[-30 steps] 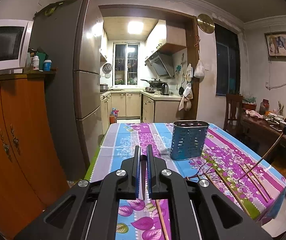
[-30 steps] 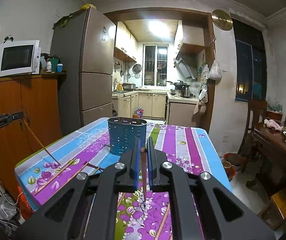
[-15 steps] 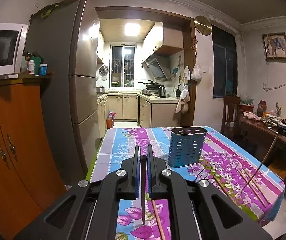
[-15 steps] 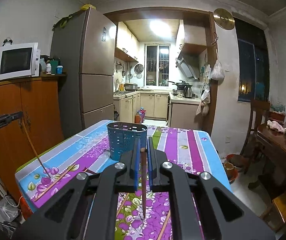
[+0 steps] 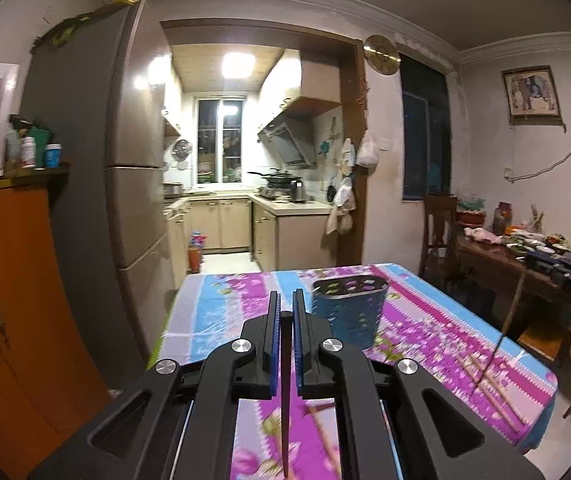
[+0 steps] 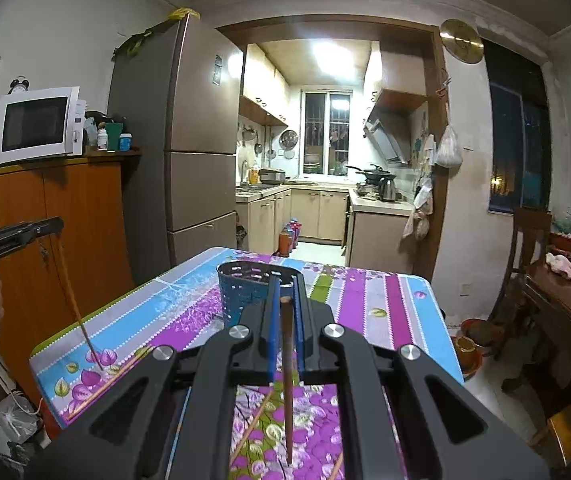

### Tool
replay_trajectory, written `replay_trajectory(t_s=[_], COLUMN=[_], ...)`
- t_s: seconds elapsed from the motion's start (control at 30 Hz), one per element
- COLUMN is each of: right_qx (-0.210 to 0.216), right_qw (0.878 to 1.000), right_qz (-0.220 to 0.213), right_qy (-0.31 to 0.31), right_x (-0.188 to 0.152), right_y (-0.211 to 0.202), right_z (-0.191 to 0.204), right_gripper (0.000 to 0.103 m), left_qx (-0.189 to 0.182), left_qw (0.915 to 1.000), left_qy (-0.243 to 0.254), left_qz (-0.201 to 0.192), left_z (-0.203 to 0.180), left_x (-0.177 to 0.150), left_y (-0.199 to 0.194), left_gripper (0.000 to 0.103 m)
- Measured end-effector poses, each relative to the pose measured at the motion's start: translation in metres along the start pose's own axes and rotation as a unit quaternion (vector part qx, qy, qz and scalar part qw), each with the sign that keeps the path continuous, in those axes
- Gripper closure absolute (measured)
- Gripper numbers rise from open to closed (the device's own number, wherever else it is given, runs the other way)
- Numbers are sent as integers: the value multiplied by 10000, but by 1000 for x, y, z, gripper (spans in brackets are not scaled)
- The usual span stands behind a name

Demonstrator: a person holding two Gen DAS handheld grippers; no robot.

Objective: Organize utensils
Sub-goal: 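Lift the chopsticks upright with both grippers and carry them toward the slotted holder, then lower both chopsticks into the slotted holder and open both grippers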

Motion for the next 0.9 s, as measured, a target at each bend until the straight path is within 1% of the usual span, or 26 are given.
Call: replay_trajectory(t_s=[0.1,0.23,0.3,0.33,0.4,0.47,0.53,0.63,0.7,0.77,0.9], right_qx=[100,186,190,173,146,94,84,5,-39,-54,-92], right_qw=[9999,9991,9982,9974,9959,9942,9931,9922,9923,9928,9938], right_qz=[-68,-378,-572,-699,-888,-1071,-1152,-1189,-1144,-975,-725], right_qy=[-21,60,77,51,48,81,218,368,468,697,836], right_x=[15,53,73,86,104,120,127,126,119,102,69], right_y=[22,53,65,74,87,108,126,156,173,193,218], right_z=[1,-3,-5,-5,-6,-8,-14,-20,-24,-29,-28], right_gripper=[98,98,98,98,98,98,98,98,98,98,98], left_qx=[-276,-527,-572,-585,-587,-556,-536,-593,-614,-572,-609], left_qw=[9996,9983,9973,9969,9950,9934,9924,9915,9922,9935,9950], left_qy=[35,25,73,47,46,67,16,-37,-79,-73,-100], left_qz=[-52,-233,-456,-521,-812,-998,-1106,-1161,-1084,-979,-791], left_z=[-13,-27,-35,-37,-43,-49,-54,-62,-65,-65,-66], left_x=[15,47,73,80,105,121,128,125,113,97,59], left_y=[29,70,93,100,122,142,165,197,218,236,264], left_gripper=[96,96,96,96,96,96,96,96,96,96,96])
Point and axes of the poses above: each gripper's, at about its wrist camera, not at the fingertips, and y roughly the way its jaws point, z to its left, x to its top, the point moved 3 cm from there along y, roughly the way its jaws point, and after that the axes turned 11 degrees about -z, right-handed, at the moved point
